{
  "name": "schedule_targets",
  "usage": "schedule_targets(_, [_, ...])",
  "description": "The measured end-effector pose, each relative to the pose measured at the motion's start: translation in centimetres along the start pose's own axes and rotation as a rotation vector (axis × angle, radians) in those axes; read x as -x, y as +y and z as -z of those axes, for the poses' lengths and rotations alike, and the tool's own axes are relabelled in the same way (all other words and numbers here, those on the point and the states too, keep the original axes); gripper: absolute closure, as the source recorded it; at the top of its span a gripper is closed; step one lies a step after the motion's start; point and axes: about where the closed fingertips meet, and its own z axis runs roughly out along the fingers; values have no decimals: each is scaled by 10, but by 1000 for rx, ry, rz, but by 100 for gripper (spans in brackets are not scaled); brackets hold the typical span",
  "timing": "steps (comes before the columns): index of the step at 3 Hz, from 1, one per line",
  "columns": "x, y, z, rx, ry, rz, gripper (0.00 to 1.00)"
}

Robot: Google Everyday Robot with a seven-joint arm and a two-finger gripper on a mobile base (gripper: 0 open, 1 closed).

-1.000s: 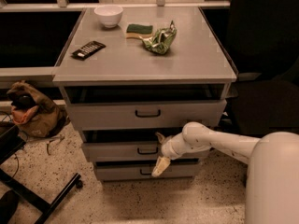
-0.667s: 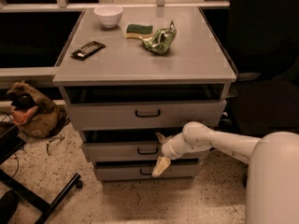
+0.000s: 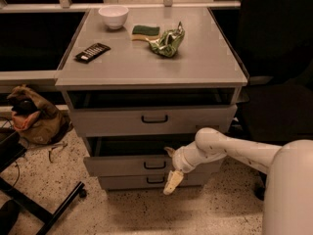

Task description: Open middle drawer

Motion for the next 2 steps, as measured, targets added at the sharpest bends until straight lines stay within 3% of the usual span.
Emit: schedule_targets(2, [0,8,-3,32,3,-13,0])
